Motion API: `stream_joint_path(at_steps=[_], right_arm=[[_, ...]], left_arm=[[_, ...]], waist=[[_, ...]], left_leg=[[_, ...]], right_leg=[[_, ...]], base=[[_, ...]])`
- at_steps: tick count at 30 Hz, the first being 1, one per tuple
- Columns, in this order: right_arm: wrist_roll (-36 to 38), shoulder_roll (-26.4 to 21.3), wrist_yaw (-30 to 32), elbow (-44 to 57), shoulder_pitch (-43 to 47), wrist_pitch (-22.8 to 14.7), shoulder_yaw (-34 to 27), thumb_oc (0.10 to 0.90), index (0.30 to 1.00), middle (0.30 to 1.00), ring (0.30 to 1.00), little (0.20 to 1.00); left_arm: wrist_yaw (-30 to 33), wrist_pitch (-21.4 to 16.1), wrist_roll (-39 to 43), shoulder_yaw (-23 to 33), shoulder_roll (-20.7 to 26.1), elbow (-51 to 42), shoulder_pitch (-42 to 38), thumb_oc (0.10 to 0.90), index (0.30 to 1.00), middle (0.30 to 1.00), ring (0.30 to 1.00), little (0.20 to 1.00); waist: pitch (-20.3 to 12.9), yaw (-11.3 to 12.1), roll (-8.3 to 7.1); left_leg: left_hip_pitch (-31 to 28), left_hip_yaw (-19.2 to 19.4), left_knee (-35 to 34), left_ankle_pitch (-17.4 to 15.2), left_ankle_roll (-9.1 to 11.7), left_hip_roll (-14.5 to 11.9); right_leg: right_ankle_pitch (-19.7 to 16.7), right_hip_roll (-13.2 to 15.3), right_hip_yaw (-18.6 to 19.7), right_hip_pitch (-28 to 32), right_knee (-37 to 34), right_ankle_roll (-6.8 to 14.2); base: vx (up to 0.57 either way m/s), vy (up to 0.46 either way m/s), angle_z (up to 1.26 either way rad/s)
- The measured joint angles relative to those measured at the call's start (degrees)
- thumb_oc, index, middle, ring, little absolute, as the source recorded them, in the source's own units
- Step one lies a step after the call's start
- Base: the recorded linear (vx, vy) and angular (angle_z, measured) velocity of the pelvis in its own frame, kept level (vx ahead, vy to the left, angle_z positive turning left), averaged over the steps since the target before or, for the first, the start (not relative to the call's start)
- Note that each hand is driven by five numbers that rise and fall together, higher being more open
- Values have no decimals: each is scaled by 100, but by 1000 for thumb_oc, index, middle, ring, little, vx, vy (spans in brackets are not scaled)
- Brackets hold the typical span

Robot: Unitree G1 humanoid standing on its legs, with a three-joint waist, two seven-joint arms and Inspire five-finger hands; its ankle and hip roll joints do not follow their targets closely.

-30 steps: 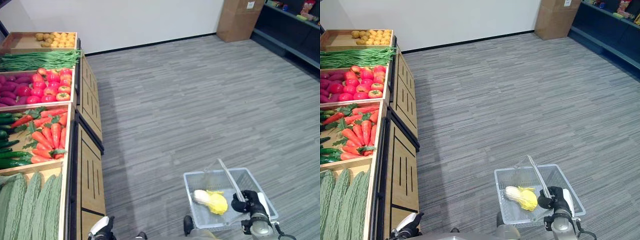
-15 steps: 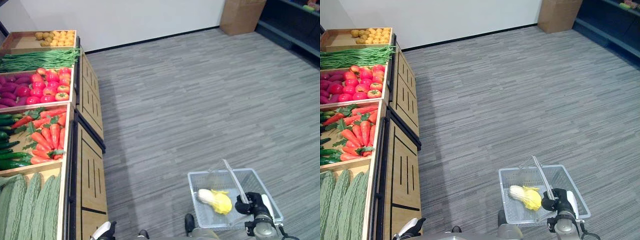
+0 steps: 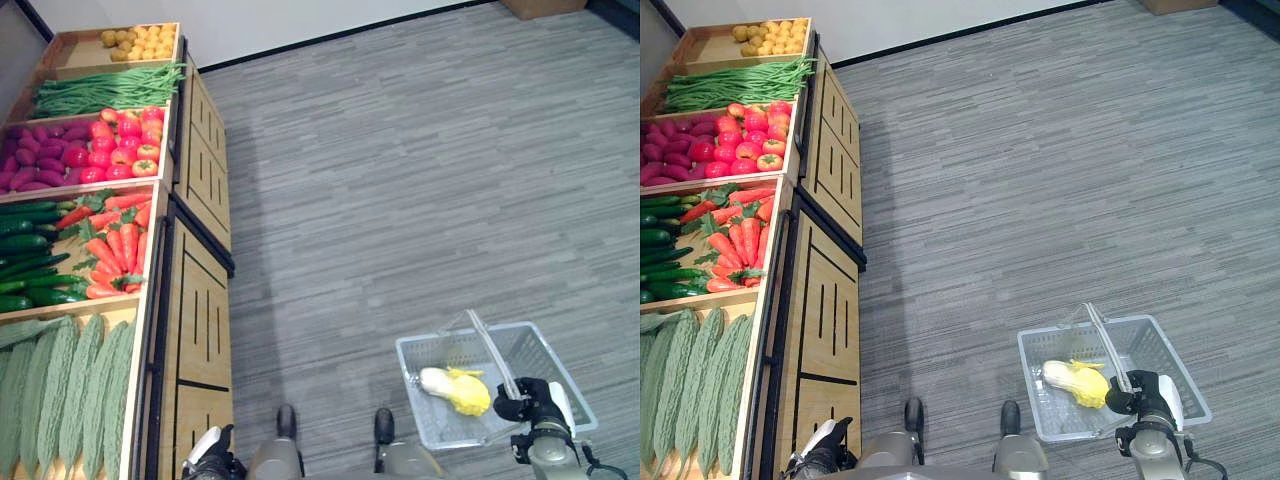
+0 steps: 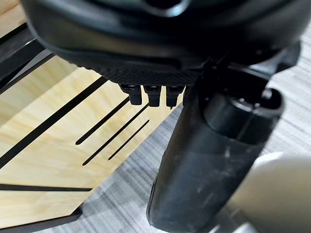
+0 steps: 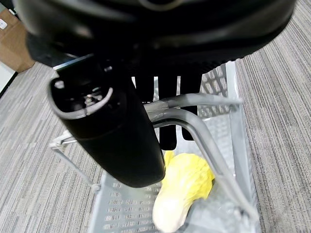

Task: Get the vegetables into the basket

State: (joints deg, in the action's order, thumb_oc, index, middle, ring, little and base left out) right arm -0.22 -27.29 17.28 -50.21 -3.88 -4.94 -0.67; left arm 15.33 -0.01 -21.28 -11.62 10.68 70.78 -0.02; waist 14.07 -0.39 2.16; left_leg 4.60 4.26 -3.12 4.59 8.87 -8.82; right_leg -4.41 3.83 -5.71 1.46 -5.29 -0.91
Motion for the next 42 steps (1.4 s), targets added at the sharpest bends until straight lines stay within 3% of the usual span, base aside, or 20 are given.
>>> stream_joint_path(at_steps=[3, 5, 6, 9, 14, 20, 22, 25, 30, 33, 34, 35, 36, 37, 39, 42], right_arm=[[-3, 3, 4, 12, 109, -15, 0, 400, 300, 300, 300, 300], [-5, 29, 8, 11, 7, -13, -33, 400, 300, 300, 300, 300], [-3, 130, 20, -7, -125, 5, -22, 400, 300, 300, 300, 300], [-26, 427, -10, 5, -168, 1, 10, 400, 300, 300, 300, 300], [-116, 547, -28, 2, 104, 23, 146, 400, 300, 300, 300, 300], [-119, 613, -58, 68, 466, 30, 247, 400, 300, 300, 300, 300], [-119, 633, -61, 121, 554, 25, 362, 400, 300, 300, 300, 300], [-120, 692, -61, 154, 389, 27, 394, 400, 300, 300, 300, 300], [-126, 801, -65, 243, 301, 26, 571, 400, 300, 300, 300, 300], [-168, 875, -75, 438, 78, 40, 638, 400, 300, 300, 300, 300], [-166, 874, -74, 407, 60, 61, 634, 400, 300, 300, 300, 300], [-166, 843, -84, 311, 59, 106, 628, 400, 300, 300, 300, 300], [-166, 807, -96, 220, 62, 157, 625, 400, 300, 300, 300, 300], [-166, 791, -102, 236, 74, 157, 621, 400, 300, 300, 300, 300], [-167, 683, -115, 275, 96, 153, 621, 400, 300, 300, 300, 300], [-166, 422, -111, 282, 129, 148, 575, 400, 300, 300, 300, 300]], left_arm=[[-11, 25, -1, 6, -62, 121, 110, 900, 1000, 1000, 1000, 1000], [-11, 38, -2, 5, -75, 130, 167, 900, 1000, 1000, 1000, 1000], [-12, 41, -4, 4, -25, 81, 182, 900, 1000, 1000, 1000, 1000], [-12, 16, -4, 8, 223, -19, -44, 900, 1000, 1000, 1000, 1000], [90, -9, -2, 52, 444, -186, -296, 900, 1000, 1000, 1000, 1000], [87, 1, -8, -11, 557, -271, -381, 900, 1000, 1000, 1000, 1000], [71, 52, -18, -181, 522, -152, -424, 900, 1000, 1000, 1000, 1000], [79, 35, -15, -225, 529, -145, -437, 900, 1000, 1000, 1000, 1000], [84, 92, -11, -216, 497, -25, -389, 900, 1000, 1000, 1000, 1000], [81, 85, -12, -141, 465, -22, -263, 900, 1000, 1000, 1000, 1000], [83, 85, -11, -118, 425, -27, -241, 900, 1000, 1000, 1000, 1000], [86, 82, -10, -106, 333, -29, -187, 900, 1000, 1000, 1000, 1000], [79, 55, -8, -108, 223, -42, -49, 900, 1000, 1000, 1000, 1000], [81, 43, -9, -106, 200, -58, -6, 900, 1000, 1000, 1000, 1000], [92, 50, -9, -102, 178, -50, -29, 900, 1000, 1000, 1000, 1000], [90, 84, -10, -102, 222, -10, -113, 900, 1000, 1000, 1000, 1000]], waist=[[1, 102, -3], [-10, 27, 31], [-55, 40, 18], [-24, 93, -339], [-34, 95, -372], [-44, 118, -375], [-43, 65, -376], [-70, 48, -460], [-66, -67, -503], [-57, -114, -566], [-55, -158, -559], [-82, -209, -471], [-202, -166, -246], [-231, -137, -174], [-246, -116, -129], [-250, -112, -122]], left_leg=[[-138, 6, -92, 90, -131, 134], [-401, 72, -85, 169, -271, 201], [-655, 155, -185, 147, -488, 233], [-674, 367, -182, -4, -696, 542], [-757, 465, -182, -134, -889, 822], [-779, 631, -188, -201, -946, 808], [-806, 741, -189, -241, -1016, 753], [-882, 809, -193, -289, -1121, 782], [-947, 978, -192, -339, -1060, 823], [-1221, 846, -176, -441, -821, 756], [-1307, 750, -194, -443, -744, 712], [-1360, 685, -189, -482, -657, 504], [-1361, 660, -79, -475, -602, 144], [-1353, 651, -5, -438, -614, 33], [-1239, 543, 225, -380, -614, -230], [-1152, 323, 334, -127, -578, -417]], right_leg=[[44, -29, 332, 26, 1, 69], [118, -68, 400, 156, 19, 219], [176, -49, 467, 229, 33, 335], [172, 281, 554, 116, 174, 539], [198, 558, 602, 125, 181, 745], [190, 481, 725, -136, 534, 798], [315, 423, 776, -668, 1494, 967], [521, 576, 602, -1015, 2050, 1073], [258, 1071, 280, -1265, 960, 1133], [-149, 1128, 208, -1061, 496, 1077], [-457, 1098, 182, -973, 504, 1089], [-603, 940, 7, -891, 549, 962], [-502, 574, -90, -737, 427, 788], [-537, 447, -128, -666, 375, 732], [-469, 212, -256, -599, 318, 610], [-384, 55, -389, -523, 290, 447]], base=[[165, 174, -63], [118, 170, -44], [119, 237, -41], [74, 205, -27], [30, 139, -12], [13, 130, -17], [18, 56, -34], [85, -54, -12], [178, -153, -23], [185, -197, 20], [173, -269, 53], [150, -277, 36], [133, -274, 17], [121, -245, -3], [112, -199, 3], [75, -126, 16]])
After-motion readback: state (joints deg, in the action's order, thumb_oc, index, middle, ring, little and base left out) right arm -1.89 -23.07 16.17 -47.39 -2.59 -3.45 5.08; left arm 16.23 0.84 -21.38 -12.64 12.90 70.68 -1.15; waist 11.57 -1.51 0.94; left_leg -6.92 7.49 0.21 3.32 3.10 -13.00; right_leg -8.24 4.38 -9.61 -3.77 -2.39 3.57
